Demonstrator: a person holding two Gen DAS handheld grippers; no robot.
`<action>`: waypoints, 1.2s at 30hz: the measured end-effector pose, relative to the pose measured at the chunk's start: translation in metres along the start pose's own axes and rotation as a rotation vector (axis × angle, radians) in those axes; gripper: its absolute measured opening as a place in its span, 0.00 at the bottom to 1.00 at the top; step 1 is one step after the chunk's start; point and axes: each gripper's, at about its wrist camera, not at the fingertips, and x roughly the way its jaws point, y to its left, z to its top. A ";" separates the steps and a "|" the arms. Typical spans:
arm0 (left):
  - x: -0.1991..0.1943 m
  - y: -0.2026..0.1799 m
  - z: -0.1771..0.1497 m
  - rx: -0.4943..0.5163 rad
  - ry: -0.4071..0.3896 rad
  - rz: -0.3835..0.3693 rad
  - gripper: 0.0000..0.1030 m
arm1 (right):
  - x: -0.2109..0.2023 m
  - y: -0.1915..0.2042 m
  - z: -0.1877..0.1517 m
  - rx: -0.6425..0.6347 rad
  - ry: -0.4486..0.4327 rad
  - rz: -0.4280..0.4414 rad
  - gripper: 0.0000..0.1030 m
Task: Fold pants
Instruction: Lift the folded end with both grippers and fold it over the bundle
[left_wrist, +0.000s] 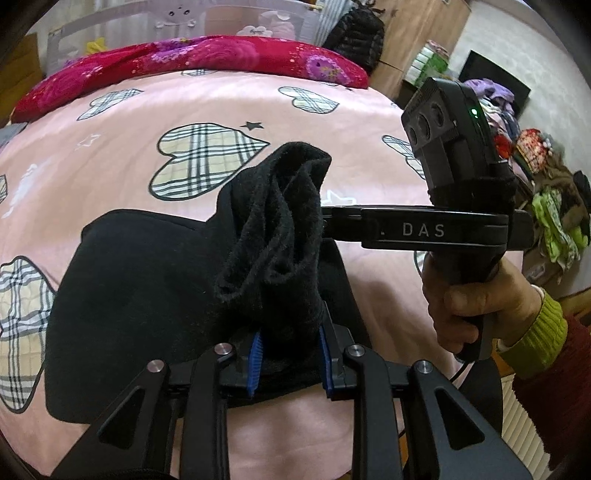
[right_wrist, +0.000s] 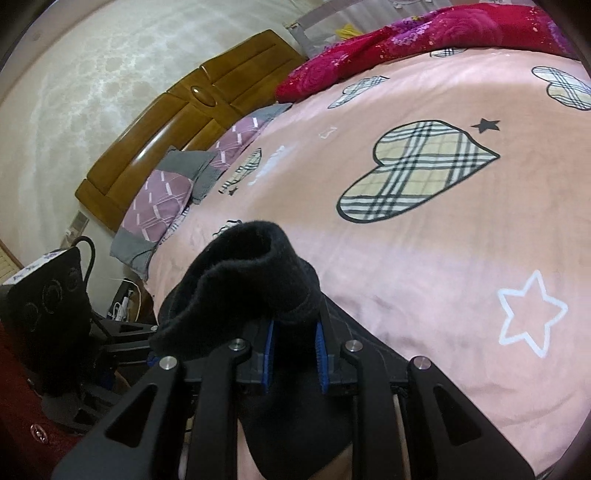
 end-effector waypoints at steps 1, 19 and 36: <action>0.002 0.000 0.000 0.006 0.000 -0.005 0.24 | -0.001 0.000 -0.002 0.002 0.000 -0.013 0.21; 0.005 0.000 -0.002 0.036 0.038 -0.159 0.57 | -0.063 -0.006 -0.040 0.206 -0.124 -0.314 0.47; -0.059 0.088 0.013 -0.161 -0.090 -0.018 0.71 | -0.058 0.085 -0.032 0.206 -0.252 -0.500 0.76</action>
